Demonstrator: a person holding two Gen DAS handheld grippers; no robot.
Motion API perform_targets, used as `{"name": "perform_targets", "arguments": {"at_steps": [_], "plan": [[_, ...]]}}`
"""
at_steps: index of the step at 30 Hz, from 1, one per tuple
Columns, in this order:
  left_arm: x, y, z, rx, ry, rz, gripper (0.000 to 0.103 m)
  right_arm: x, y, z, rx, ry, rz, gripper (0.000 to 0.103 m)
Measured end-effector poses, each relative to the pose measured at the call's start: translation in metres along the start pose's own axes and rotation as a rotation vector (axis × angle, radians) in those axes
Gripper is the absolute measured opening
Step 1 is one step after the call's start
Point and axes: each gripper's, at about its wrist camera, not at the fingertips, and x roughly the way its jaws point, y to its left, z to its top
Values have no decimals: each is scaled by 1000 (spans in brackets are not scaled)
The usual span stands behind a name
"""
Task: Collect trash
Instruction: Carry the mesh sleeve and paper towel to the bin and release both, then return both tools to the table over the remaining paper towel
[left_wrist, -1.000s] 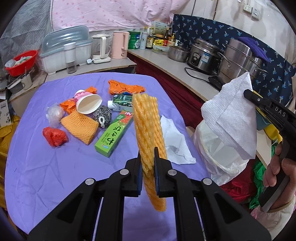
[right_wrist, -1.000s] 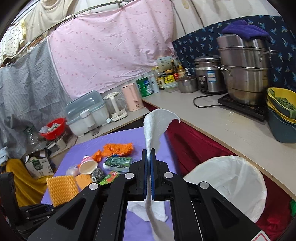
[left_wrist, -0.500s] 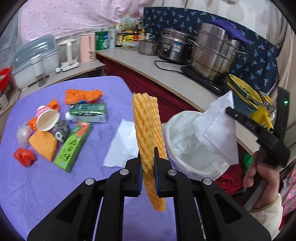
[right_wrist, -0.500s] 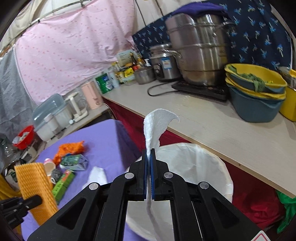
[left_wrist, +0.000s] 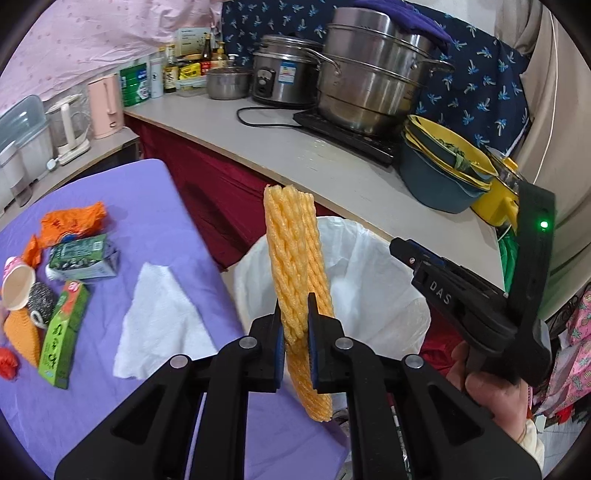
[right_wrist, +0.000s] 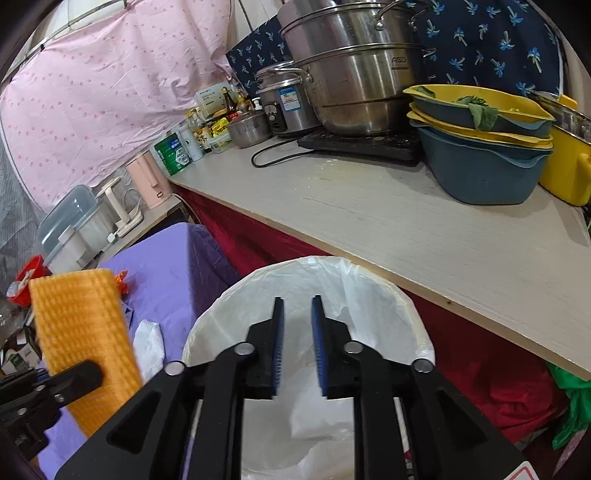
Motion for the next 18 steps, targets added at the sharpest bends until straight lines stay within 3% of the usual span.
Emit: {"name": "perform_targets", "arguments": {"at_steps": [5, 7, 9, 12, 18], "plan": [[15, -14, 7, 13, 9, -23, 11, -17, -10, 3, 19, -38, -16, 35], [18, -17, 8, 13, 7, -14, 20, -23, -14, 4, 24, -51, -20, 38], [17, -17, 9, 3, -4, -9, 41, -30, -16, 5, 26, -65, -24, 46], [14, -18, 11, 4, -33, 11, 54, -37, -16, 7, 31, -85, -24, 52], [7, -14, 16, -8, -53, 25, 57, -45, -12, 8, 28, -99, -8, 55]]}}
